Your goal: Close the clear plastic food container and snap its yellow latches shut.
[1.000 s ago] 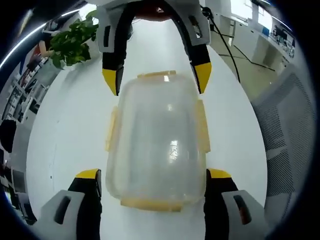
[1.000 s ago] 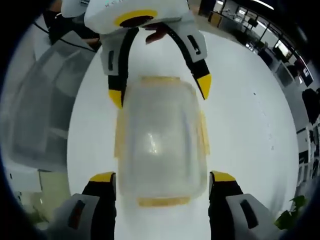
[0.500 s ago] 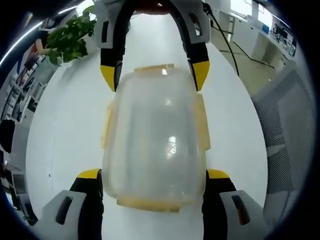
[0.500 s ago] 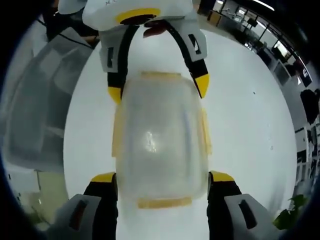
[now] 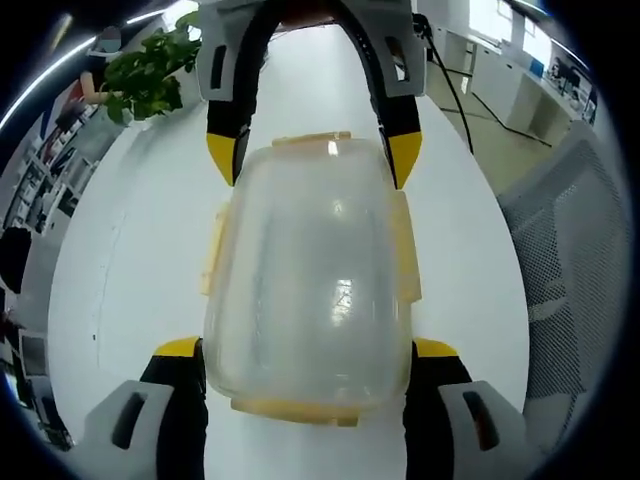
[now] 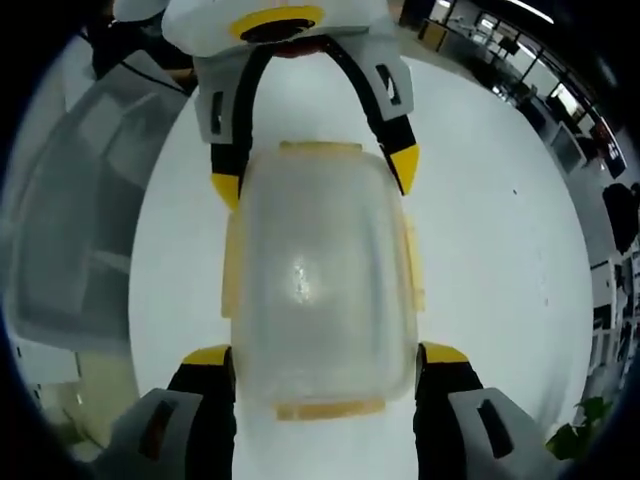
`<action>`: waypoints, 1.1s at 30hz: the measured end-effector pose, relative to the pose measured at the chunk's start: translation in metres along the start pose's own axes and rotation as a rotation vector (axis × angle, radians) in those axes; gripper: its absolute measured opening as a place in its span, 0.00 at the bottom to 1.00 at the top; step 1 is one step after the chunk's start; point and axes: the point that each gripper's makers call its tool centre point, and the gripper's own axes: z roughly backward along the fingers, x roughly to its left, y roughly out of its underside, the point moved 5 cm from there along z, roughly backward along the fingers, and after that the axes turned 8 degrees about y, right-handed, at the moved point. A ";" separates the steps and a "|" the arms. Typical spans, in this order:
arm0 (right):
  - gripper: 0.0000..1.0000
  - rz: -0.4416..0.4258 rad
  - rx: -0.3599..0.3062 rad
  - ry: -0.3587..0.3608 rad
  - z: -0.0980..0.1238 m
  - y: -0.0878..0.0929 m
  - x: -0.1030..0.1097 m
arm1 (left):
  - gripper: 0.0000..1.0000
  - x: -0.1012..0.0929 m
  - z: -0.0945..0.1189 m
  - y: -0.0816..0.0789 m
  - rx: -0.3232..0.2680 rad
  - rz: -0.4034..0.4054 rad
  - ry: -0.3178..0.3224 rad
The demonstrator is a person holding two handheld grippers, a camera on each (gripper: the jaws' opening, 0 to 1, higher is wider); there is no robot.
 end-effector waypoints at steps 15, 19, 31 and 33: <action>0.73 0.010 -0.018 -0.016 -0.010 -0.035 0.007 | 0.82 -0.007 0.016 0.033 0.018 0.009 -0.007; 0.73 0.023 -0.016 -0.020 -0.013 -0.046 0.008 | 0.82 -0.009 0.020 0.043 0.017 0.019 -0.012; 0.73 0.046 -0.012 -0.025 -0.024 -0.081 0.014 | 0.82 -0.014 0.035 0.074 0.029 0.038 -0.019; 0.73 0.049 -0.015 -0.027 -0.025 -0.086 0.015 | 0.82 -0.016 0.038 0.079 0.032 0.043 -0.022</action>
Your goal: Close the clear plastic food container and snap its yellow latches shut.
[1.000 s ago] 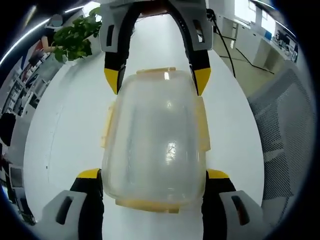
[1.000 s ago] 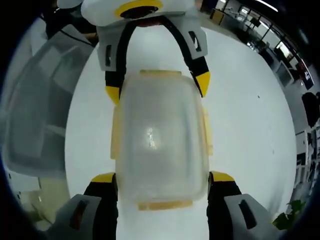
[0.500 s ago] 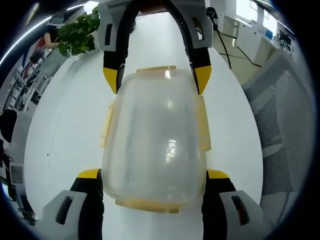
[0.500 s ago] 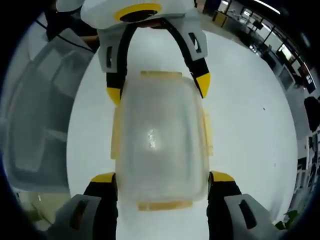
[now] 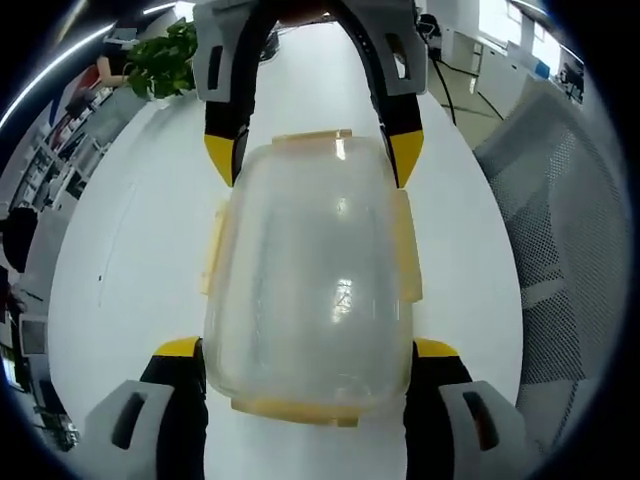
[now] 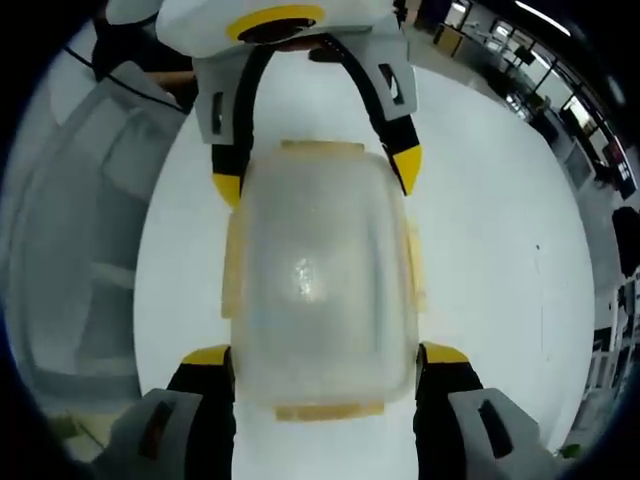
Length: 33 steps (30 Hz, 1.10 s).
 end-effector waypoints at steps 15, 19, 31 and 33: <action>0.73 0.019 0.010 -0.006 -0.010 -0.031 0.006 | 0.82 -0.006 0.013 0.030 0.000 0.017 -0.005; 0.73 0.037 0.022 -0.009 -0.012 -0.039 0.008 | 0.82 -0.009 0.016 0.036 0.004 0.025 -0.009; 0.73 0.053 0.039 -0.008 -0.014 -0.042 0.008 | 0.82 -0.011 0.017 0.040 -0.003 0.036 -0.033; 0.73 0.044 0.033 -0.006 -0.014 -0.043 0.005 | 0.82 -0.007 0.016 0.041 -0.001 0.034 -0.037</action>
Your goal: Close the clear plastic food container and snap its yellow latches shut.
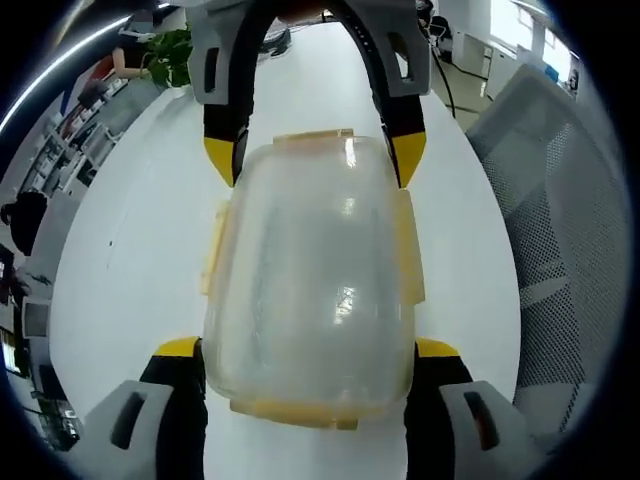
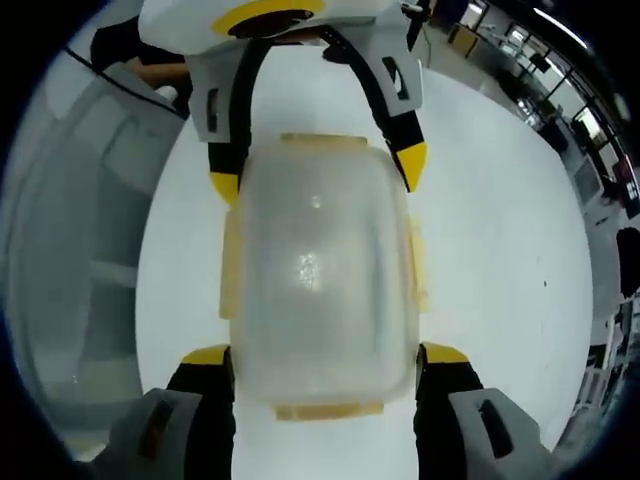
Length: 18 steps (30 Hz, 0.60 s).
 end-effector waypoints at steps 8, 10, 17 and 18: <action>0.73 -0.001 0.002 0.004 -0.003 0.000 -0.010 | 0.82 0.011 -0.001 0.000 0.009 -0.002 0.002; 0.73 0.002 0.006 0.004 -0.003 0.000 -0.013 | 0.82 0.014 -0.001 0.000 0.009 0.000 0.001; 0.73 0.004 0.004 0.006 -0.005 0.002 -0.023 | 0.83 0.024 -0.003 -0.002 0.006 0.003 -0.002; 0.73 0.004 0.004 0.005 -0.006 0.003 -0.025 | 0.83 0.025 -0.003 -0.002 0.006 0.004 -0.003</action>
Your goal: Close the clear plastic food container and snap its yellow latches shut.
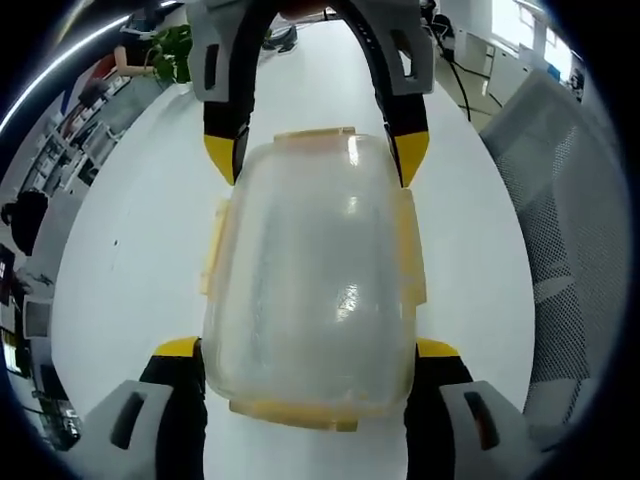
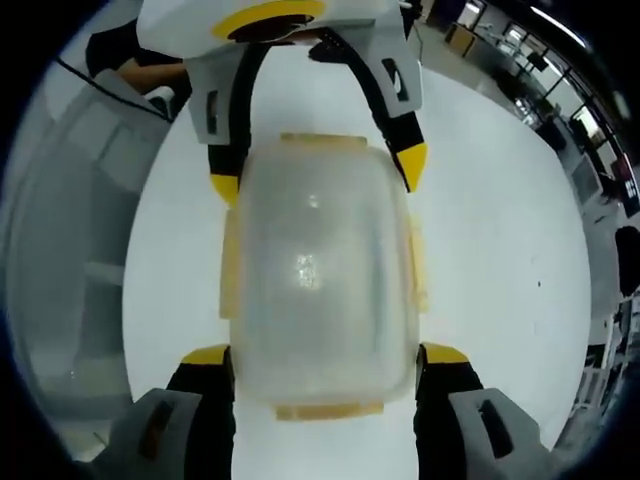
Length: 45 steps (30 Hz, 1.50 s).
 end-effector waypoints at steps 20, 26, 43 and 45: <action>0.73 -0.014 -0.001 0.003 -0.005 0.002 -0.022 | 0.83 0.025 -0.004 -0.001 0.003 -0.009 -0.001; 0.73 -0.012 0.000 0.003 -0.006 0.003 -0.028 | 0.83 0.030 -0.004 -0.002 -0.005 -0.007 -0.002; 0.74 -0.016 -0.011 0.008 -0.008 0.005 -0.039 | 0.83 0.041 -0.005 -0.004 0.003 -0.006 -0.007; 0.74 -0.016 -0.010 0.012 -0.007 0.005 -0.039 | 0.83 0.041 -0.005 -0.005 0.011 -0.008 -0.008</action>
